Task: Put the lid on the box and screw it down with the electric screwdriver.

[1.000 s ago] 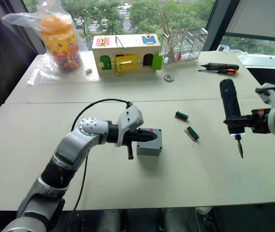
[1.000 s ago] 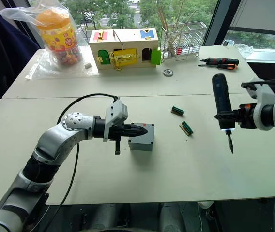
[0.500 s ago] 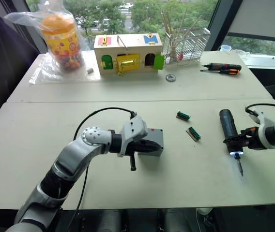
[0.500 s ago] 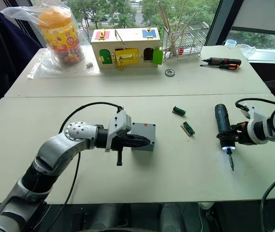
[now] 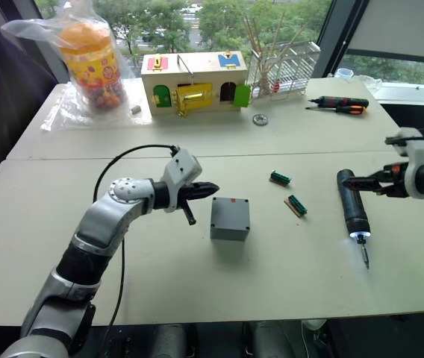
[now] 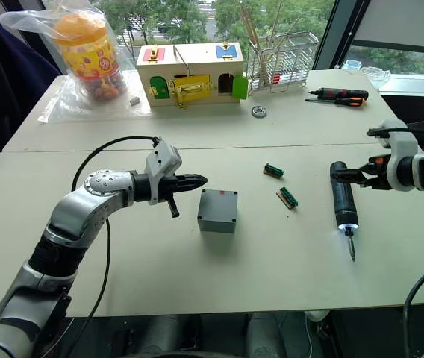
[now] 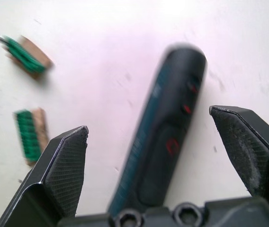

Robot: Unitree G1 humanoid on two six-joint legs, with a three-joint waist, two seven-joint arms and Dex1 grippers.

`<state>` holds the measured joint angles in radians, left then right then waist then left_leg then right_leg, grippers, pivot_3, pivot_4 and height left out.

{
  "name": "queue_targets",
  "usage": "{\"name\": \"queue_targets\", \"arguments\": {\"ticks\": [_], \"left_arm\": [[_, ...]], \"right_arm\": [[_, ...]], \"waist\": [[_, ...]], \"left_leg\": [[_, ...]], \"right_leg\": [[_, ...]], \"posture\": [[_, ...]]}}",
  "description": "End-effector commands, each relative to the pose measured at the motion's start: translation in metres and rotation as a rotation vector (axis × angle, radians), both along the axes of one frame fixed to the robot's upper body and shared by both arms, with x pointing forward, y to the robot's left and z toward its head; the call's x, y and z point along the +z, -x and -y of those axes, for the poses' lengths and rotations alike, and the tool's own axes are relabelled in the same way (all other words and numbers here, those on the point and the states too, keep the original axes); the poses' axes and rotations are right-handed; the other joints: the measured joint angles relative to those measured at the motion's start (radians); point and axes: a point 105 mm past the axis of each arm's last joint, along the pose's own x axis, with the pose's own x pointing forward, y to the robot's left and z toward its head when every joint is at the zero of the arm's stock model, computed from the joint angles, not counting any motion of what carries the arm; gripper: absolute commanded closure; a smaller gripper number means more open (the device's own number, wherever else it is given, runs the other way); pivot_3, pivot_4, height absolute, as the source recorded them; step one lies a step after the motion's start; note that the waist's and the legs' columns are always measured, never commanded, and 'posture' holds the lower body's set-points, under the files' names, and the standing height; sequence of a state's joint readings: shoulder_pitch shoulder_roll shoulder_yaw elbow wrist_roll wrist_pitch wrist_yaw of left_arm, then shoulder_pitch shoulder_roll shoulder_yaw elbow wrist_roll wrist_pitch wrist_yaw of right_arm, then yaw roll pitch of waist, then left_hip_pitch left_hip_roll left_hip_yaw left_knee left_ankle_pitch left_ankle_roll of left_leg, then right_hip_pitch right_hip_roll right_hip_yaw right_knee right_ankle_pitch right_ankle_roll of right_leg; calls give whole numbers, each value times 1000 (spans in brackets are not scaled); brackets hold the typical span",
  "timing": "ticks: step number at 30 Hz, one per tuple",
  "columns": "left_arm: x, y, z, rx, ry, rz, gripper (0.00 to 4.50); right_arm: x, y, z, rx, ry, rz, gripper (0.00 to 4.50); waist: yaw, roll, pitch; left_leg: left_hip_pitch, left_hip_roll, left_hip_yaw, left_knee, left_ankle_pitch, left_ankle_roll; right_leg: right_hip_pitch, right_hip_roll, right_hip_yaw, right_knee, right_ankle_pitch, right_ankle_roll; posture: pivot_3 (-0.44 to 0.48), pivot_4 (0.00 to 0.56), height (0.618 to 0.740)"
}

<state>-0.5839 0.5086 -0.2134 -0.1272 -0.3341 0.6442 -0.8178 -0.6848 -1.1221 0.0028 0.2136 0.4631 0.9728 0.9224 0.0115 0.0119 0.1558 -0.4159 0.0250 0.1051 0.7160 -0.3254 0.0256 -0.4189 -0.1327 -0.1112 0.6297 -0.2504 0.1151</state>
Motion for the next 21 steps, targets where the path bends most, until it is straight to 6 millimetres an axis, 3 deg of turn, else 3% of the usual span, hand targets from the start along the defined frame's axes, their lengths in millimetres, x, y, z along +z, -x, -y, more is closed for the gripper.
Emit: {"name": "queue_targets", "arguments": {"ticks": [1, 3, 8, 13, 21], "left_arm": [[-3, 0, -10, -45, -92, 29, 4500], [-13, 6, -12, -93, -158, 4, 4500], [-25, 11, -14, -133, -205, -47, 4500], [-34, 20, 0, -209, -237, -78, 4500], [-32, 16, 20, -291, -265, -39, 4500]], "right_arm": [[-9, 42, -70, 411, 92, -17, 84], [-28, 64, -99, 536, 79, -79, 84], [-54, 77, -139, 619, 6, -64, 84], [-75, 81, -165, 635, -83, -76, 84], [-83, 92, -191, 675, -158, -126, 84]], "waist": [[4, -2, 1], [5, -2, 1], [3, -4, 2], [2, -4, 2], [3, -4, 2]], "left_leg": [[-1, 0, 0, 0, 0, -1], [0, 1, -1, 0, 1, -1], [1, -1, -3, 5, 0, 0], [1, 0, -4, 2, 0, 0], [2, -1, -3, 4, 0, 0]], "right_leg": [[0, 0, -1, 0, 0, 0], [3, 0, -3, 0, 0, 0], [5, -2, -2, 0, 0, 0], [5, -1, -3, 0, 0, 0], [6, -1, -3, 0, 0, 0]], "posture": [[0, 150, 711], [0, 150, 711], [0, 150, 711], [0, 150, 711], [0, 150, 711]]}}
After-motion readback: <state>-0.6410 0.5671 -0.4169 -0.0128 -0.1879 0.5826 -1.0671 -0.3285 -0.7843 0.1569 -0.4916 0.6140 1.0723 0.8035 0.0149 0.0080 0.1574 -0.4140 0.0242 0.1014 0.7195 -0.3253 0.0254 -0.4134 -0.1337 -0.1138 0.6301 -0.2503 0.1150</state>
